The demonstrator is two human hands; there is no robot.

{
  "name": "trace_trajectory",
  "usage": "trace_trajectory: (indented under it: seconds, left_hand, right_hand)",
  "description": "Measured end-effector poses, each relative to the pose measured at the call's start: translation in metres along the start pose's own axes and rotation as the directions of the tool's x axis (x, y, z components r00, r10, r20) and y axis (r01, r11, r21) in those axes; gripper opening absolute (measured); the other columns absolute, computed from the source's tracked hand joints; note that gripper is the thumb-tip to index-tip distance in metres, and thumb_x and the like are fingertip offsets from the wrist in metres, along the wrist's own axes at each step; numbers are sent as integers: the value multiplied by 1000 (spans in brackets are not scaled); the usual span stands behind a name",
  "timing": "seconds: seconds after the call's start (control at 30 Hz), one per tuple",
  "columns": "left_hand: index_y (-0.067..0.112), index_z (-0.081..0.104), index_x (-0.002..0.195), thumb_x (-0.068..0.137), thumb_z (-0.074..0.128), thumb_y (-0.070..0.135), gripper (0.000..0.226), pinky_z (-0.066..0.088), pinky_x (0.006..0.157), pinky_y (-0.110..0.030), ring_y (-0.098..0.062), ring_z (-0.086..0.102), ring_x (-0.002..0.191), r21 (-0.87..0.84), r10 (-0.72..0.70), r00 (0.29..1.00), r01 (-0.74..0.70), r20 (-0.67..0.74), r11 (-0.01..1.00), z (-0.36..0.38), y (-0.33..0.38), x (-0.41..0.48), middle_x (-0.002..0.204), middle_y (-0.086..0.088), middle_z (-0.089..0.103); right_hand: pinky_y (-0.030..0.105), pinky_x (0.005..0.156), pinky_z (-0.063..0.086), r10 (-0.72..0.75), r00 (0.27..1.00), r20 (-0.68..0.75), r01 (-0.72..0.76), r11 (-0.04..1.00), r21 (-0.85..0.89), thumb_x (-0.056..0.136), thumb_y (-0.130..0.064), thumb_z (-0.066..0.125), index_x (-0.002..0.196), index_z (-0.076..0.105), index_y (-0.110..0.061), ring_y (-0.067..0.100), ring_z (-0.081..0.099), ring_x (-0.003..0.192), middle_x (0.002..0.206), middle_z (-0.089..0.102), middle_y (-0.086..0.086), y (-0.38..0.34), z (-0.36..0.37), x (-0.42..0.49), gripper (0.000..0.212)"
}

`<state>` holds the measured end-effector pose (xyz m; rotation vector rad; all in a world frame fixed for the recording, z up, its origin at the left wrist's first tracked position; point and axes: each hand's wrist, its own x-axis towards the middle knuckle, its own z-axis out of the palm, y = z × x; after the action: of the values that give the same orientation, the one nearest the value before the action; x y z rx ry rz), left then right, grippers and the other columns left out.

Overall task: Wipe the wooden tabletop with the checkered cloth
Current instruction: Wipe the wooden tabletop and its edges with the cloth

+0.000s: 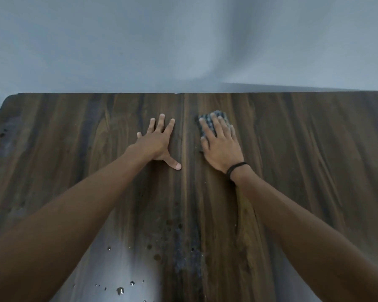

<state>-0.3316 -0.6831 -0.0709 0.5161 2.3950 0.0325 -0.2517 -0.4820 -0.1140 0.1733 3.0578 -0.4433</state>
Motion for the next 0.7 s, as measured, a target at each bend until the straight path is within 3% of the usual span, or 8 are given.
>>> trace_trajectory:
  seconds: [0.07, 0.17, 0.3, 0.33, 0.43, 0.57, 0.7]
  left_hand:
    - [29, -24, 152, 52, 85, 64, 152, 5, 113, -67, -29, -27, 146, -2, 15, 1000, -15, -15, 1000, 1, -2, -1, 156, 0, -37]
    - [29, -23, 152, 52, 86, 63, 152, 5, 113, -67, -29, -27, 146, -19, 19, 1000, -20, -21, 1000, 1, -3, -1, 156, 0, -36]
    - [30, -23, 152, 50, 85, 65, 153, 5, 113, -66, -28, -27, 146, -11, 15, 999, -15, -33, 1000, 3, -4, 2, 156, 2, -37]
    - [31, -24, 152, 50, 85, 65, 153, 5, 113, -66, -28, -27, 146, -9, 11, 999, -12, -30, 1000, 3, -4, 3, 156, 2, -37]
    - [31, -25, 151, 49, 86, 64, 154, 5, 113, -67, -28, -28, 146, -20, 4, 1000, -5, -14, 1000, 1, -4, 3, 156, 3, -38]
    - [31, -26, 151, 51, 86, 63, 153, 4, 114, -66, -28, -28, 146, -18, 11, 1000, -12, -11, 1000, 1, -3, 2, 155, 3, -38]
    - [30, -28, 150, 52, 87, 61, 154, 4, 113, -66, -27, -28, 146, -18, -2, 1000, 2, 8, 1000, -3, 0, 0, 155, 3, -39]
  right_hand:
    - [48, 124, 0, -61, 998, 26, 61, 998, -2, 107, -41, 26, 161, 12, -35, 24, 3, 156, 170, 6, 2, 12, -7, 8, 56]
    - [51, 124, 0, 137, 990, -18, -137, 990, 37, 107, -40, 26, 162, 13, -30, 27, 4, 156, 170, 7, 5, 17, -11, 30, 58]
    - [47, 124, 0, -100, 994, 36, 100, 995, -4, 107, -42, 25, 162, 12, -33, 24, 3, 156, 170, 7, 3, 8, -6, 23, 57]
    - [48, 125, 1, -78, 996, 30, 79, 997, -5, 107, -41, 25, 162, 13, -33, 24, 3, 156, 170, 7, 3, 15, -11, 33, 57]
    - [49, 124, -2, 174, 985, 3, -174, 983, 54, 106, -39, 27, 162, 12, -31, 26, -1, 156, 170, 3, 4, 19, -18, 66, 58]
    - [45, 123, -5, -43, 998, 43, 42, 999, 28, 107, -42, 25, 162, 10, -34, 24, -2, 156, 170, 1, 3, 10, -7, 60, 58]
    - [48, 125, -3, 181, 983, 0, -181, 981, 69, 106, -40, 27, 162, 11, -32, 26, -3, 156, 170, 1, 6, 9, -15, 90, 59]
